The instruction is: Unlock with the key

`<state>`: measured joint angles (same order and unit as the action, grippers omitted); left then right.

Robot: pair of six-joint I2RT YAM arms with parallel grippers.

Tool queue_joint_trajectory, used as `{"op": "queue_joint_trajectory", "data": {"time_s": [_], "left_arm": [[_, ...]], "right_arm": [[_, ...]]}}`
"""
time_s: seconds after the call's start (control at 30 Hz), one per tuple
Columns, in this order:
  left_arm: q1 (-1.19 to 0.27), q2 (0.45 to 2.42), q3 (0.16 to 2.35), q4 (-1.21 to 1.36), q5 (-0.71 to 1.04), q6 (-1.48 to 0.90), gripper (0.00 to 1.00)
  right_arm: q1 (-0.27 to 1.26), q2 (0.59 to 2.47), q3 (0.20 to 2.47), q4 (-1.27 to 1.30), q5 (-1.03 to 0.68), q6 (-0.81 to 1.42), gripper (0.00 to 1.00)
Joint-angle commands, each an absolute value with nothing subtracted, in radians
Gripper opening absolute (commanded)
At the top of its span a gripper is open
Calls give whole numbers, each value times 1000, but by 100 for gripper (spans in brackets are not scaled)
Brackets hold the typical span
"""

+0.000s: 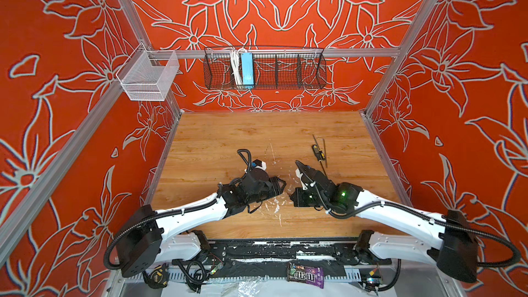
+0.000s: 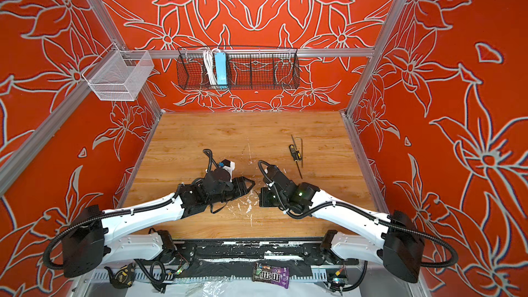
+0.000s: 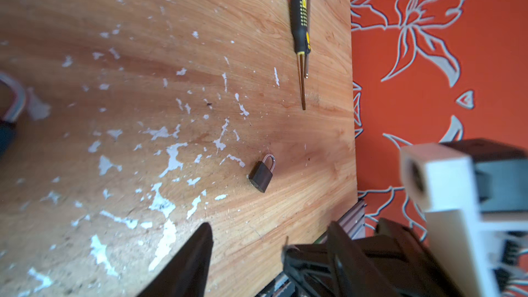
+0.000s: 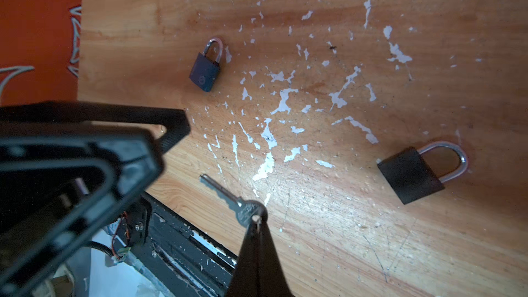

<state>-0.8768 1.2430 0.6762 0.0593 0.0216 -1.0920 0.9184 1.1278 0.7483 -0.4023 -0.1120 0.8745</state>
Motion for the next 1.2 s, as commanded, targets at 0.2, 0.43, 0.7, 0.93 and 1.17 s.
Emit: {"op": "queue_joint_trajectory", "data": {"time_s": [0.2, 0.43, 0.7, 0.93, 1.17], "left_arm": [[-895, 1324, 717, 188, 61, -1080, 44], [-898, 1316, 713, 192, 51, -1075, 28], [-905, 1317, 707, 194, 51, -1085, 20], [-905, 1308, 706, 180, 36, -1080, 2], [-904, 1279, 722, 118, -7, -994, 0]], "right_arm": [[891, 1088, 736, -354, -158, 882, 0], [876, 1088, 727, -342, -171, 900, 0], [862, 1085, 717, -315, -179, 930, 0], [858, 1093, 706, -296, -201, 933, 0], [851, 1039, 701, -316, -192, 890, 29]]}}
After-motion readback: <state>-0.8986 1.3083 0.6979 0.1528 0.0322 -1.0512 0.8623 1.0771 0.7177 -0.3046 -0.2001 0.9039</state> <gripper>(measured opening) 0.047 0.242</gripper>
